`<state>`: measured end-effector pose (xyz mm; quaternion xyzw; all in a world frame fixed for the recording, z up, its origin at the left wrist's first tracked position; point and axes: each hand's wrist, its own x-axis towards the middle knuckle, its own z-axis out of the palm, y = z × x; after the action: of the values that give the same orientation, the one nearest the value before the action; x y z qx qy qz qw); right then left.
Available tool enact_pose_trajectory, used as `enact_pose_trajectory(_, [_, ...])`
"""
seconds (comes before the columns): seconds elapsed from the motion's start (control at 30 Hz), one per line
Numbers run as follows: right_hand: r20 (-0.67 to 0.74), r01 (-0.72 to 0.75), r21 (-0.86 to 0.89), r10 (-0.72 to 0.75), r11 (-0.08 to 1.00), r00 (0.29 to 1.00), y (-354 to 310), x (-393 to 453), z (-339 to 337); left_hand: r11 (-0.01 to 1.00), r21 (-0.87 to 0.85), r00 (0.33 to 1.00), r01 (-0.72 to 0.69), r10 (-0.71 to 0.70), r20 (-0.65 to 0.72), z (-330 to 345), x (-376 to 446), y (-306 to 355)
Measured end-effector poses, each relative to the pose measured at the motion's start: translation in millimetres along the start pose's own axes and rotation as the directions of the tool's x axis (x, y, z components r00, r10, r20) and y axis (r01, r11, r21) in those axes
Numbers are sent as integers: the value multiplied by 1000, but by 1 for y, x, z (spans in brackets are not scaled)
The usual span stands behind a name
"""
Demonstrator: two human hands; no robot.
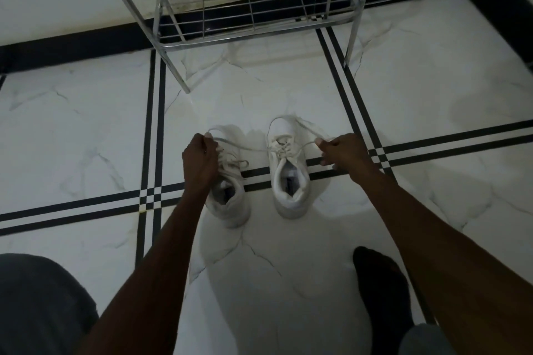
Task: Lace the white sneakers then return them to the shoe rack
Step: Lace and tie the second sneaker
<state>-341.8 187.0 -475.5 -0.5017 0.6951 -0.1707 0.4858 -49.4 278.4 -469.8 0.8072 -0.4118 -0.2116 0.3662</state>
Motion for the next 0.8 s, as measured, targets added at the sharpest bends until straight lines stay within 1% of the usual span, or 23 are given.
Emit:
enact_pose_trajectory(0.03, [-2, 25, -107, -25, 994, 1000, -2, 0, 0, 1000, 23, 1000, -11, 10, 22, 3, 1, 1])
enact_pose_trajectory(0.1, [-117, 110, -309, -153, 944, 981, -4, 1, 1, 986, 153, 997, -64, 58, 41, 9, 2, 5])
enact_pose_trajectory(0.13, [-180, 151, -362, -228, 920, 957, -6, -2, 2, 966, 242, 996, -89, 83, 35, 14, 0, 9])
enact_pose_trajectory(0.17, [-206, 220, -375, -312, 901, 927, -7, -5, 4, 948, 296, 993, -117, 113, 29, 18, -6, 16])
enact_pose_trajectory(0.2, [-179, 314, -367, -397, 876, 900, -9, -5, 6, 934, 313, 985, -174, 169, 43, 26, -11, 21])
enact_pose_trajectory(0.23, [-97, 413, -340, -468, 845, 878, -11, -7, 7, 917, 301, 965, -263, 243, 103, 32, -17, 29])
enact_pose_trajectory(0.27, [16, 497, -320, -520, 806, 854, -13, -6, 10, 901, 258, 933, -350, 308, 189, 40, -22, 33])
enact_pose_trajectory(0.3, [121, 559, -315, -552, 767, 825, -13, -6, 12, 887, 208, 895, -413, 353, 274, 48, -28, 37])
enact_pose_trajectory(0.33, [185, 594, -319, -566, 739, 803, -12, -5, 14, 880, 176, 867, -442, 368, 337, 55, -30, 39])
enact_pose_trajectory(0.37, [211, 600, -326, -563, 731, 799, -10, -5, 15, 880, 183, 856, -439, 347, 383, 58, -34, 43])
enact_pose_trajectory(0.4, [207, 590, -328, -553, 738, 807, -8, -7, 16, 880, 215, 863, -424, 320, 392, 61, -36, 43])
enact_pose_trajectory(0.43, [193, 568, -337, -535, 751, 822, -7, -8, 17, 867, 262, 870, -423, 308, 386, 62, -36, 42])
enact_pose_trajectory(0.47, [177, 552, -336, -525, 763, 833, -6, -8, 19, 840, 310, 871, -445, 326, 367, 62, -35, 38])
enact_pose_trajectory(0.57, [138, 536, -316, -521, 782, 842, -8, -10, 18, 718, 453, 845, -529, 398, 356, 59, -29, 36])
enact_pose_trajectory(0.67, [140, 564, -303, -550, 768, 824, -13, -9, 21, 613, 492, 782, -618, 415, 464, 54, -23, 51])
enact_pose_trajectory(0.73, [108, 563, -336, -563, 755, 820, -17, -11, 24, 535, 515, 738, -670, 403, 542, 51, -16, 57])
enact_pose_trajectory(0.8, [52, 504, -393, -528, 769, 847, -17, -13, 25, 466, 563, 730, -683, 394, 559, 46, -13, 51])
